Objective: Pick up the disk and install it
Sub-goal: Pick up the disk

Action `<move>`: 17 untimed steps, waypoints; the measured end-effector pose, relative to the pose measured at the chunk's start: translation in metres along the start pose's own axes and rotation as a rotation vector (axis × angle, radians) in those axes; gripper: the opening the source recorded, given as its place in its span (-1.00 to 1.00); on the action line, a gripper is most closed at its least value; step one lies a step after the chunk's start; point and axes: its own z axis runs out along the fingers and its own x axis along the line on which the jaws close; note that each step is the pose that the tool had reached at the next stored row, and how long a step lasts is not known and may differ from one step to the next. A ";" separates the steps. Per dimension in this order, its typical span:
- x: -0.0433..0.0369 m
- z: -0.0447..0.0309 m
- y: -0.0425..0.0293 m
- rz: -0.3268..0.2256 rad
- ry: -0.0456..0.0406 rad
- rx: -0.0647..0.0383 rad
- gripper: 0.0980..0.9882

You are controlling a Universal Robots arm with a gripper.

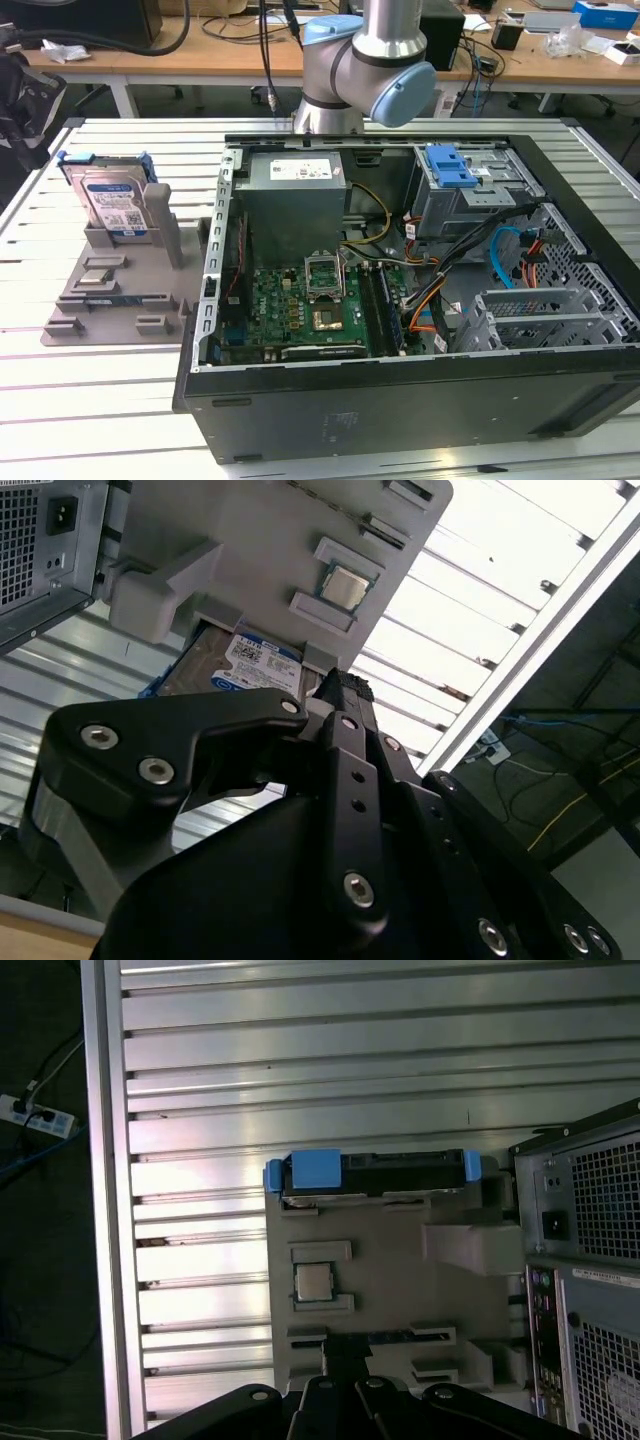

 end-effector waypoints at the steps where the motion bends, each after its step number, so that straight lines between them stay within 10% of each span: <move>1: 0.0000 0.0000 0.0000 -0.034 0.0014 0.000 -0.98; 17: 0.0000 0.0000 0.0000 -0.488 0.0206 -0.004 -0.98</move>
